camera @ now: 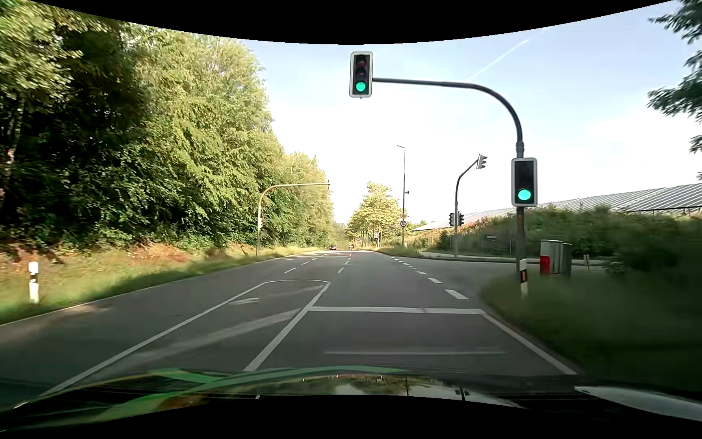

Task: Follow the waypoints while adhering to traffic rules and regulations

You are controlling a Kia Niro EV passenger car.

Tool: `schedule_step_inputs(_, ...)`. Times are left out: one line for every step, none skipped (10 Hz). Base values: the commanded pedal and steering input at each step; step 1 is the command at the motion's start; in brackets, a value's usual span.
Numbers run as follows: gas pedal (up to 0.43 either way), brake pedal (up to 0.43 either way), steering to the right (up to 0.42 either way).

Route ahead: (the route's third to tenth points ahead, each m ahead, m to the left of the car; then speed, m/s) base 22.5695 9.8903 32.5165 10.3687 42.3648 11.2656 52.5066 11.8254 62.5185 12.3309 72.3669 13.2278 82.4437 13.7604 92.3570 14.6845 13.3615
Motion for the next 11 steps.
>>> schedule_step_inputs(0.13, 0.0, -0.008)
schedule_step_inputs(0.13, 0.0, -0.008)
schedule_step_inputs(0.13, 0.0, -0.008)
schedule_step_inputs(0.13, 0.0, -0.008)
schedule_step_inputs(0.13, 0.0, -0.008)
schedule_step_inputs(0.13, 0.0, -0.008)
schedule_step_inputs(0.13, 0.0, -0.008)
schedule_step_inputs(0.138, 0.0, -0.007)
schedule_step_inputs(0.15, 0.0, -0.008)
schedule_step_inputs(0.15, 0.0, -0.007)
schedule_step_inputs(0.169, 0.0, -0.007)
